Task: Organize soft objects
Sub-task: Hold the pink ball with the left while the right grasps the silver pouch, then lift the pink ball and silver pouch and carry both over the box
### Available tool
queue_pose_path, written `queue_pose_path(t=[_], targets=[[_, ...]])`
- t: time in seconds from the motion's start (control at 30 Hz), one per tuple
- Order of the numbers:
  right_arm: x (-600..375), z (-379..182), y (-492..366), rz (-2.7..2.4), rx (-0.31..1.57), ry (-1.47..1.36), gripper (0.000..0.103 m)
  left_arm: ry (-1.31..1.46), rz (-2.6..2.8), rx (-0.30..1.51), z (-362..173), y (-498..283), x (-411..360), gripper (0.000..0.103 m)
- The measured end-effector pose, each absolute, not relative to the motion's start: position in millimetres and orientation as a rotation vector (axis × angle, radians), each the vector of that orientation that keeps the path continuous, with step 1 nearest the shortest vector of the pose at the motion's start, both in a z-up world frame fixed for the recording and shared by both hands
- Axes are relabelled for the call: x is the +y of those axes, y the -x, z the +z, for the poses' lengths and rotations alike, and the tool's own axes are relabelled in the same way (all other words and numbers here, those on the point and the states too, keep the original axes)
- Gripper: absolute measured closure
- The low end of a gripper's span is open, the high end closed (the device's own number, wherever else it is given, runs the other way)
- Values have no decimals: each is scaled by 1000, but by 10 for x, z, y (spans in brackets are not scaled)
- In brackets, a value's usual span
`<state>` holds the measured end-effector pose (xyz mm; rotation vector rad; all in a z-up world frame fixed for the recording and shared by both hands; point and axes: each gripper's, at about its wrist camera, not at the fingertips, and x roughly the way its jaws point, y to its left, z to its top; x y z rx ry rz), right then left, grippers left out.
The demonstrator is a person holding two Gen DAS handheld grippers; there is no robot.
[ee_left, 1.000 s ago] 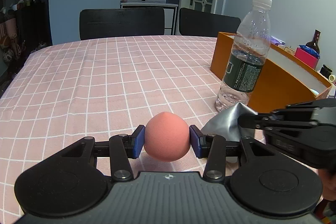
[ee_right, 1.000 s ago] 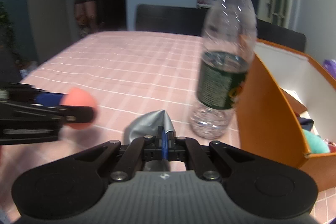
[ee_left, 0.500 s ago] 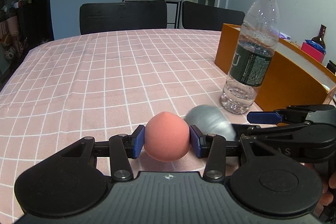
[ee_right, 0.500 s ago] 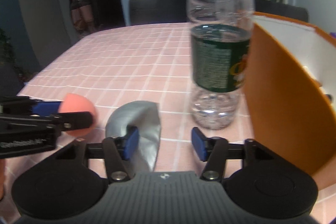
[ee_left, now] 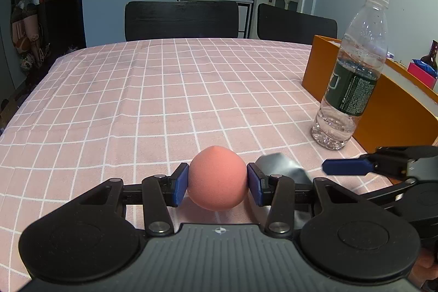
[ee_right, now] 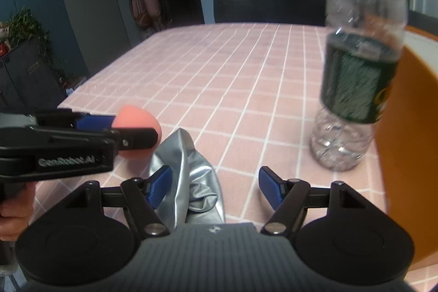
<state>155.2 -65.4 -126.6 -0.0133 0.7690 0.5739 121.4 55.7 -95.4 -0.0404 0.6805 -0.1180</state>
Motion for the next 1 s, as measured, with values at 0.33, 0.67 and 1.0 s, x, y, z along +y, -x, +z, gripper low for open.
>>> queue_pose_path(t=[0.33,0.67,1.0], targets=[[-372,-1438,-1423,588,746,132,53,20,-100,704,-1011,-1137,646,51],[-261,-1408,-1220,585,690,250,102,16,-107,712,-1041,-1108,634,51],[-713,-981,-1111,546,627,110,102,43,-127,660,-835,-909,641,51]])
